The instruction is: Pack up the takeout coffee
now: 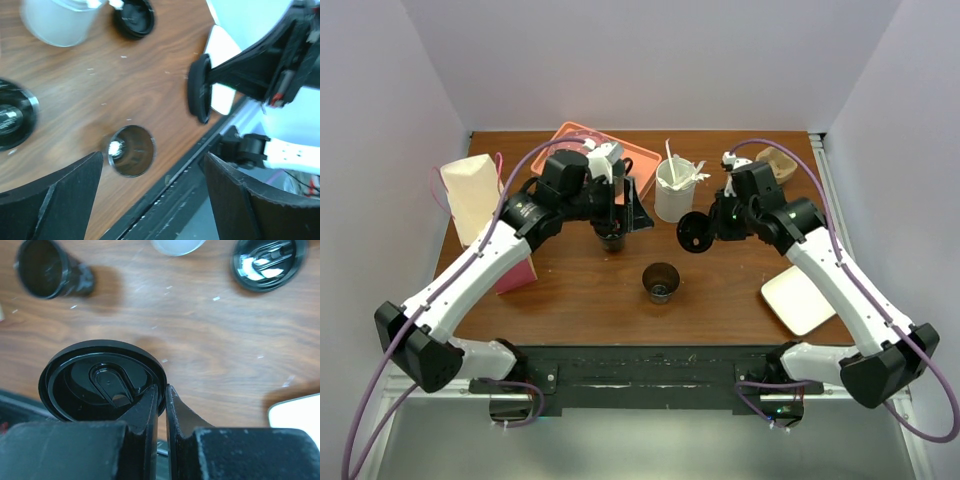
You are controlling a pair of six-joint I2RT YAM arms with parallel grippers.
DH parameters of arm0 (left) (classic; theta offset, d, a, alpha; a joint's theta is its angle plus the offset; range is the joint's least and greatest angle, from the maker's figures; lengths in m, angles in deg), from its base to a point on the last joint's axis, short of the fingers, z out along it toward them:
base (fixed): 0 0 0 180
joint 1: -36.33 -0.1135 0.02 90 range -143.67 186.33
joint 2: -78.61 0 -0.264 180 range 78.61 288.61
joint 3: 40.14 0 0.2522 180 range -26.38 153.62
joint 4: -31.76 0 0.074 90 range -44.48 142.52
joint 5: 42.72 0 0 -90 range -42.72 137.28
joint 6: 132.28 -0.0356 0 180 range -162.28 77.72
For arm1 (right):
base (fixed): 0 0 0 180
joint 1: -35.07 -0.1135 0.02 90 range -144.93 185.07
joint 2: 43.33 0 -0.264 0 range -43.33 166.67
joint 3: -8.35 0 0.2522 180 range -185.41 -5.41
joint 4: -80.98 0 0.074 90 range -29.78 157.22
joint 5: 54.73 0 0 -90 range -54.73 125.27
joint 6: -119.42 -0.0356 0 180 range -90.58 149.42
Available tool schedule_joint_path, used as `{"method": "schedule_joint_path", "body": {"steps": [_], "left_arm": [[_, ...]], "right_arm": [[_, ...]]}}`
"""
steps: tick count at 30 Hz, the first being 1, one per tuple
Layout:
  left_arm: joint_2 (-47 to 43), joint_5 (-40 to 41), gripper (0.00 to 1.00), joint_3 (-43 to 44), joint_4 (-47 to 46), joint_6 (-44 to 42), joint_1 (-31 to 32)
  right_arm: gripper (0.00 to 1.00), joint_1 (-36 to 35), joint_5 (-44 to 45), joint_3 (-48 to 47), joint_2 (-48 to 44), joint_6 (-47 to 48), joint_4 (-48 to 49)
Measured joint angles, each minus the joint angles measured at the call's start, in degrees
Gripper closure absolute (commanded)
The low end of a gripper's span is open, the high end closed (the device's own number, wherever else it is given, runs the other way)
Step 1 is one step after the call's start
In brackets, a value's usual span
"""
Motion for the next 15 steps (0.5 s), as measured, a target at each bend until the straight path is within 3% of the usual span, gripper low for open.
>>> {"method": "schedule_joint_path", "body": {"steps": [8,15], "left_arm": [[4.28,-3.96,0.25,-0.59,-4.90,1.46,3.80],[6.34,-3.67,0.47,-0.72,-5.38,1.16,4.59]], "right_arm": [[0.93,-7.65,-0.22,0.04,1.97,-6.34,0.00],[0.93,-8.87,-0.22,-1.16,2.16,-8.83,0.11]]}}
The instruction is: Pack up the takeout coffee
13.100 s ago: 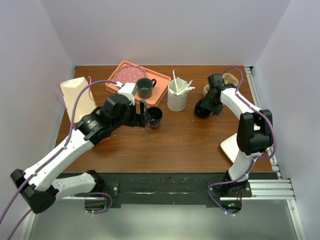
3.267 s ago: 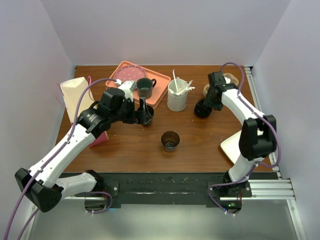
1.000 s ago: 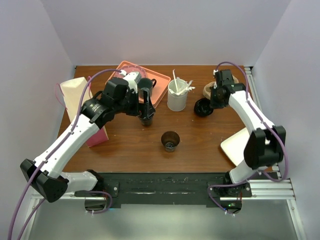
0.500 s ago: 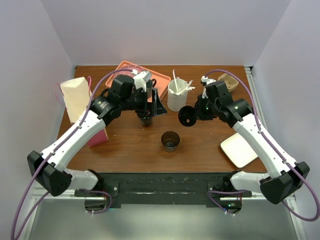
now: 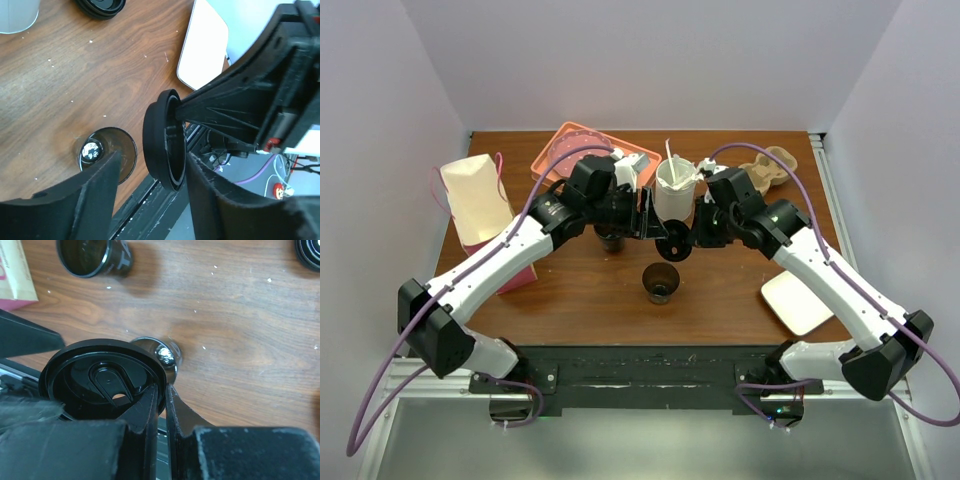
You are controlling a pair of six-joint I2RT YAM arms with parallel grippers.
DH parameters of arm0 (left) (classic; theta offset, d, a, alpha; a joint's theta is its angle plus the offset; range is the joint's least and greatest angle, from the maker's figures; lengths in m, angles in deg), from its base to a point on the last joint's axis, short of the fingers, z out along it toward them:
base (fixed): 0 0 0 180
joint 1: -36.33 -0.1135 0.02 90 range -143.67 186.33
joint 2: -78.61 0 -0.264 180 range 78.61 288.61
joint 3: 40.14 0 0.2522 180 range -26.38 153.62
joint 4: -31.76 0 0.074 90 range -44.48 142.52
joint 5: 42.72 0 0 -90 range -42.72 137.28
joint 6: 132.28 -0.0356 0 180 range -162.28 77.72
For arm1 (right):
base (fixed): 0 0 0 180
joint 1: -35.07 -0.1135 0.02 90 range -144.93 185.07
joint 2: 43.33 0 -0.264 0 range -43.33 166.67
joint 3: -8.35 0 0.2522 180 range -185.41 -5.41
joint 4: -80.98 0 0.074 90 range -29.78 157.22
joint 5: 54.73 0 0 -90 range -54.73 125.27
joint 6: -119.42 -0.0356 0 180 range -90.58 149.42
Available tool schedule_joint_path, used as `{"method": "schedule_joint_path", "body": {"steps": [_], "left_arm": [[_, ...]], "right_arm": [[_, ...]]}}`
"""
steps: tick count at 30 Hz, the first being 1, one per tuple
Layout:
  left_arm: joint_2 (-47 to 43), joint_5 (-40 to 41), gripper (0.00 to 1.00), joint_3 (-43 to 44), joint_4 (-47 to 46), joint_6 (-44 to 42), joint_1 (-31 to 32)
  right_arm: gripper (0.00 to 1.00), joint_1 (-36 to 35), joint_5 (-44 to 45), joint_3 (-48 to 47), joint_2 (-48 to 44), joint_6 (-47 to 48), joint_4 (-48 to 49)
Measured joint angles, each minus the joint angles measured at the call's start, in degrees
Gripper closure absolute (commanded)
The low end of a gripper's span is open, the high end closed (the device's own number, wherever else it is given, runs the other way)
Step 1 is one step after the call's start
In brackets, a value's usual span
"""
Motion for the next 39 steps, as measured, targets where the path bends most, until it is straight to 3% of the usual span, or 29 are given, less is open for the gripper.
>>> {"method": "schedule_joint_path", "body": {"steps": [4,9,12,18,23,26,33,39], "left_arm": [[0.09,-0.09,0.62,-0.07,-0.13,0.22,0.00],[0.09,-0.72,0.90,-0.07,-0.81,0.57,-0.09],[0.15,-1.03,1.00,-0.07,-0.85,1.01,-0.35],[0.22,-4.00,1.00,0.15,-0.13,3.82,-0.44],[2.10,-4.72,1.00,4.81,6.25,4.96,-0.70],[2.29,-4.04,1.00,7.69,9.92,5.42,-2.16],[1.77,-2.84,1.00,10.38,12.72,10.19,-6.80],[0.79,-4.37,1.00,10.19,11.28,16.68,-9.31]], "right_arm": [[0.93,-0.35,-0.02,-0.50,0.00,-0.68,0.11],[0.90,-0.76,-0.13,-0.50,-0.02,-1.11,0.26],[0.82,-0.83,-0.13,-0.50,-0.22,-1.16,0.44],[0.55,-0.92,-0.22,-1.03,-1.77,1.99,1.29],[0.53,-1.01,-1.77,-2.73,-4.33,10.38,5.66],[0.52,-2.58,-3.34,0.96,-9.62,18.36,12.85],[0.45,-11.87,-4.59,3.72,-16.00,34.49,23.85],[0.42,-22.25,-0.81,4.57,-16.33,45.00,25.88]]}}
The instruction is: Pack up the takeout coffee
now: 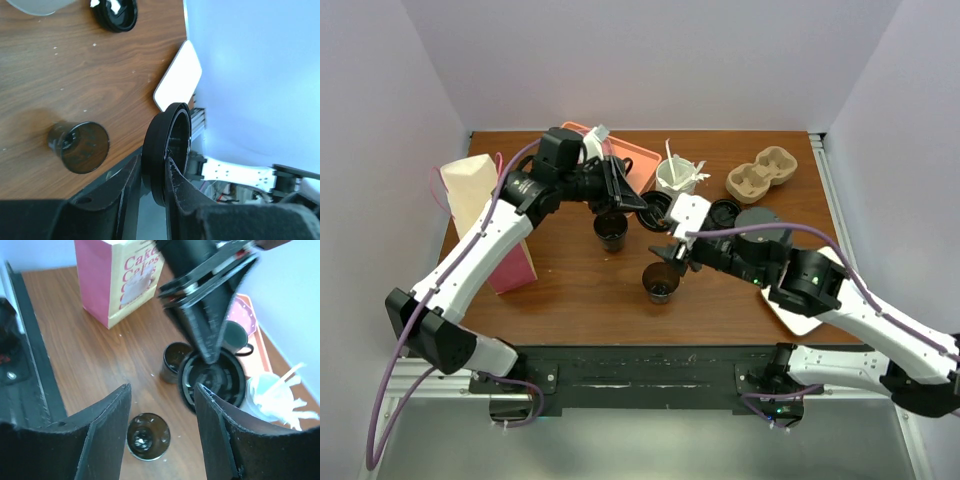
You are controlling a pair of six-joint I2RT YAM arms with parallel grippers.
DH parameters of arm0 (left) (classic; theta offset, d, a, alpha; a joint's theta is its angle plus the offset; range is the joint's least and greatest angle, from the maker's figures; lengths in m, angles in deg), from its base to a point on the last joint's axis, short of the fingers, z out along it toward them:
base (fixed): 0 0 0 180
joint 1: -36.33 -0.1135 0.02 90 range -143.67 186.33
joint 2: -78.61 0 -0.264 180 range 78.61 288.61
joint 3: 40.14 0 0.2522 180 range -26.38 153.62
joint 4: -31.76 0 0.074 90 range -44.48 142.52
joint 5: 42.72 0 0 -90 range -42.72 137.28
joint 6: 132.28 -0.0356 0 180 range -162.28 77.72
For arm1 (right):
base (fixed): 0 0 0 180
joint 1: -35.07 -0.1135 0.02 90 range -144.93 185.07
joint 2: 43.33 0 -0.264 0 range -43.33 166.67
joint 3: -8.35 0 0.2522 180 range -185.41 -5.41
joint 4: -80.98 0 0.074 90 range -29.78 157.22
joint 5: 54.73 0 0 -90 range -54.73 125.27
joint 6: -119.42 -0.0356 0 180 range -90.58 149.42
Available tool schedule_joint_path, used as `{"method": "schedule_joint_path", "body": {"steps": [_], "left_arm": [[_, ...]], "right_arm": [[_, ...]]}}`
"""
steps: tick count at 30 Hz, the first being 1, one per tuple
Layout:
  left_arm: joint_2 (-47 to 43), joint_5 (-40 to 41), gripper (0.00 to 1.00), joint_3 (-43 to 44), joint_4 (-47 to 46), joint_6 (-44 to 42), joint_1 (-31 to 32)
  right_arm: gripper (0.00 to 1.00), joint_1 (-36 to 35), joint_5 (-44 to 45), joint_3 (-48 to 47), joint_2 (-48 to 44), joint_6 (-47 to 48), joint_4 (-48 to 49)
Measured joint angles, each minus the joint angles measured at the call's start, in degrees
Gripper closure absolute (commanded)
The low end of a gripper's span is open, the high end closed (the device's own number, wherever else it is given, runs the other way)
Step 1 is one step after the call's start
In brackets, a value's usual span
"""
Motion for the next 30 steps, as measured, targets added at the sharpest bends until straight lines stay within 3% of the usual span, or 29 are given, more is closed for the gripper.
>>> {"method": "schedule_joint_path", "body": {"steps": [8,18,23,30], "left_arm": [[-4.76,-2.40,1.00,-3.34,-6.73,9.94,-0.81],[-5.27,-2.54,1.00,-4.26,-7.23,13.49,-0.96],[-5.29,-1.70,1.00,-4.26,-6.25,13.57,-1.68],[-5.57,-0.13,1.00,-4.26,-4.52,13.99,-1.90]], "right_arm": [[0.37,-13.97,19.02,0.00,8.85,10.54,0.70],[0.39,-17.49,38.34,2.03,12.37,19.06,9.46],[0.34,-18.03,38.42,5.77,9.42,20.31,13.11],[0.35,-18.12,33.66,11.61,0.59,21.07,13.90]]}}
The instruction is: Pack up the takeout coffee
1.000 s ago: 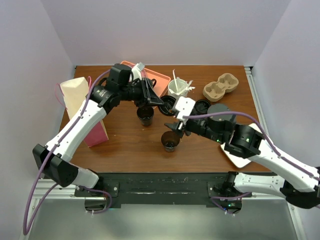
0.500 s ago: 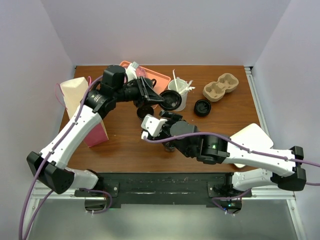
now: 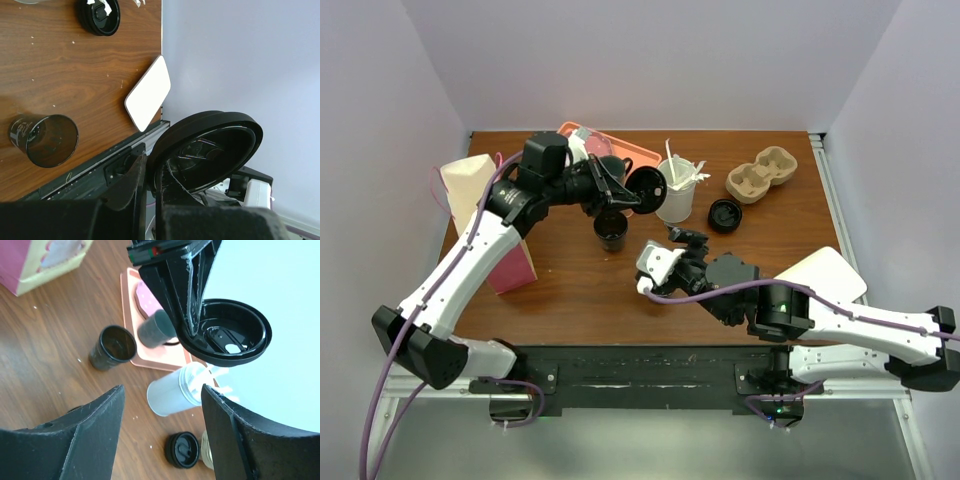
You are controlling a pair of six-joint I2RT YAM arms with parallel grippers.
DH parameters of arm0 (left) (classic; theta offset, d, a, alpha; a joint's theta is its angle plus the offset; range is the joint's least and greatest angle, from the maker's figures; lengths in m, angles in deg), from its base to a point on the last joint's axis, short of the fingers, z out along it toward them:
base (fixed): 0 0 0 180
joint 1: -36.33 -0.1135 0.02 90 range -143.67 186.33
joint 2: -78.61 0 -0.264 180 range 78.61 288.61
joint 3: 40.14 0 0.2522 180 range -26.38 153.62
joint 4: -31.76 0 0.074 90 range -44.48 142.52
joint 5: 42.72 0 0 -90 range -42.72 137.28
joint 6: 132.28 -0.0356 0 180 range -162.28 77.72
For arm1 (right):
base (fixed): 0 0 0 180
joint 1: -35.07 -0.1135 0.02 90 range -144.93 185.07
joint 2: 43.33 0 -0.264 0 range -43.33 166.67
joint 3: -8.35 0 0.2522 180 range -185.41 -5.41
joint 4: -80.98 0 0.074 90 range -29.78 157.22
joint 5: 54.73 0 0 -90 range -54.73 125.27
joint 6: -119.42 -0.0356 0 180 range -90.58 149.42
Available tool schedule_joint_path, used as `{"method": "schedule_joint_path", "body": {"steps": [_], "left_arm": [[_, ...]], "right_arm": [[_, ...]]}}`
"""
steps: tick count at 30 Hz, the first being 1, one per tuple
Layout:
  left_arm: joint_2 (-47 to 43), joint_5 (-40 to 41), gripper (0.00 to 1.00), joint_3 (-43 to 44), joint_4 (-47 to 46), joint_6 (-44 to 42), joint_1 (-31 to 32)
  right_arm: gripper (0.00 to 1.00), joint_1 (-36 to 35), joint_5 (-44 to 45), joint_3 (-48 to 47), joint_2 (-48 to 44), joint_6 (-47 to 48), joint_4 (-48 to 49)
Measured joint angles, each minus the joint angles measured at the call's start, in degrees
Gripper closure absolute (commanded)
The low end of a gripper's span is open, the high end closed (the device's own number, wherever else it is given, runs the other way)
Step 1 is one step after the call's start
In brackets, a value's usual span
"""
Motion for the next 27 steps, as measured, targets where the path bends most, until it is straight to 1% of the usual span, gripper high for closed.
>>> {"method": "schedule_joint_path", "body": {"steps": [6,12,17,27], "left_arm": [[-1.99,1.38,1.00,0.00,0.28,0.50,0.00],[-2.25,2.21,1.00,0.04,1.55,-0.59,0.00],[-2.19,3.28,1.00,0.46,4.61,-2.34,0.00],[-2.14,3.48,1.00,0.57,7.37,-3.85,0.00]], "right_arm": [[0.36,-0.11,-2.58,0.00,0.39,0.83,0.28],[0.33,-0.11,-3.04,-0.55,0.39,3.15,0.22],[0.32,-0.11,-2.16,-1.68,1.38,8.61,0.61],[0.35,-0.15,2.19,-1.81,8.33,23.74,2.36]]}}
